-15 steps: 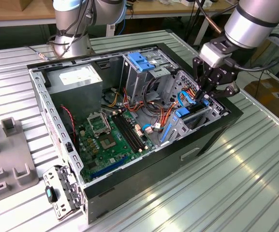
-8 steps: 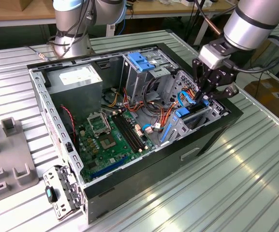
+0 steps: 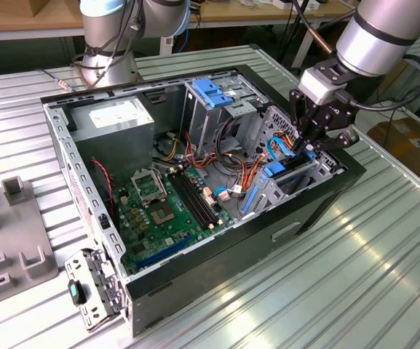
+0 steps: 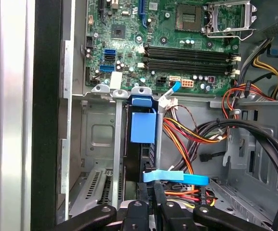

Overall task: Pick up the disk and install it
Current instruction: 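Insert the second disk wire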

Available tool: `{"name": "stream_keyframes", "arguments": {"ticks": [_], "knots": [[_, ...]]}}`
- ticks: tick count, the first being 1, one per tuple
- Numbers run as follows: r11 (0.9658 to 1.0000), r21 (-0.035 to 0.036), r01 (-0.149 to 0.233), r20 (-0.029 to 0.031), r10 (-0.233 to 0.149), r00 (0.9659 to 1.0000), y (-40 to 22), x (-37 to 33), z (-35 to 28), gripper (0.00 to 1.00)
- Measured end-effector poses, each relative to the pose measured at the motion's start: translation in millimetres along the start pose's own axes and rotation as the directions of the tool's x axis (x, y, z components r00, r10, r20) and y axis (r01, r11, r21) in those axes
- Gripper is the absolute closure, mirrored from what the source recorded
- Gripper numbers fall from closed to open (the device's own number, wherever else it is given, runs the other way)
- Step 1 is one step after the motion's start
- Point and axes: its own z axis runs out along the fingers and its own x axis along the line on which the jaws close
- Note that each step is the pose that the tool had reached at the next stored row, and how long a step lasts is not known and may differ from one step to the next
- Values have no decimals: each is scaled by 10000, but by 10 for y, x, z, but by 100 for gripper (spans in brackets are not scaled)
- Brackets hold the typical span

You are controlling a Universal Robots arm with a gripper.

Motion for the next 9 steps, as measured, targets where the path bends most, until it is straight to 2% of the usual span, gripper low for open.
{"name": "stream_keyframes", "arguments": {"ticks": [9], "knots": [[9998,12,-204,-8,204,9998,1,0,2,84]]}}
